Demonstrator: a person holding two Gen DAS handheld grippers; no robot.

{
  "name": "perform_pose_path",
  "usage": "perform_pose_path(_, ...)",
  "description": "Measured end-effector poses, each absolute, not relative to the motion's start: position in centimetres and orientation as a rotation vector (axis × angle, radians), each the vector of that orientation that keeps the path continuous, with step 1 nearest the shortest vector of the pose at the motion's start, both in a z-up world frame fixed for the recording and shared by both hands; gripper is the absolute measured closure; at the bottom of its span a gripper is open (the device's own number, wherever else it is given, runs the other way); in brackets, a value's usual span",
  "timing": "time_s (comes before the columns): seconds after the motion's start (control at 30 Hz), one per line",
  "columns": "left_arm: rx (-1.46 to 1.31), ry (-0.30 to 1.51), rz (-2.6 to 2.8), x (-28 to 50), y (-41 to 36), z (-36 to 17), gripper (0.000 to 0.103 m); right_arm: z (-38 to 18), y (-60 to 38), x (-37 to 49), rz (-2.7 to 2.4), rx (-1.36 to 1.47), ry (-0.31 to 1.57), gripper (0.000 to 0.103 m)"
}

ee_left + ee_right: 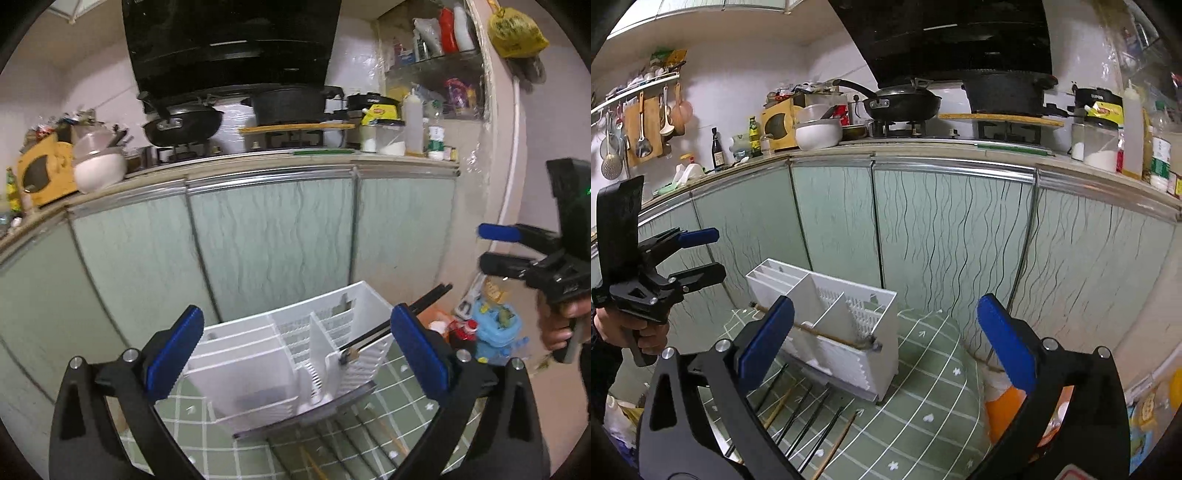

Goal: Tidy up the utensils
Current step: 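Withdraw both open tools from the utensil holder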

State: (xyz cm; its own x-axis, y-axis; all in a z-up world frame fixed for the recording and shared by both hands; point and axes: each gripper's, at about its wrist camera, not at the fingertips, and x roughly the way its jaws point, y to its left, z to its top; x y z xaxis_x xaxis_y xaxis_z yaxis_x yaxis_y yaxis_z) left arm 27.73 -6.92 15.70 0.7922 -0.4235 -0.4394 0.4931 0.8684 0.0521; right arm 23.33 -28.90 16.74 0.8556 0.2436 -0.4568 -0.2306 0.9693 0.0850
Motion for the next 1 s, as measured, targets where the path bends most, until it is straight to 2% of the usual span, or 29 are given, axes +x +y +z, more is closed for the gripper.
perform_pose_path(1.0,0.125,0.431,-0.308,14.7,-3.6,12.2,0.004,11.2,-25.9,11.1,0.092,-0.019,0.499,0.008)
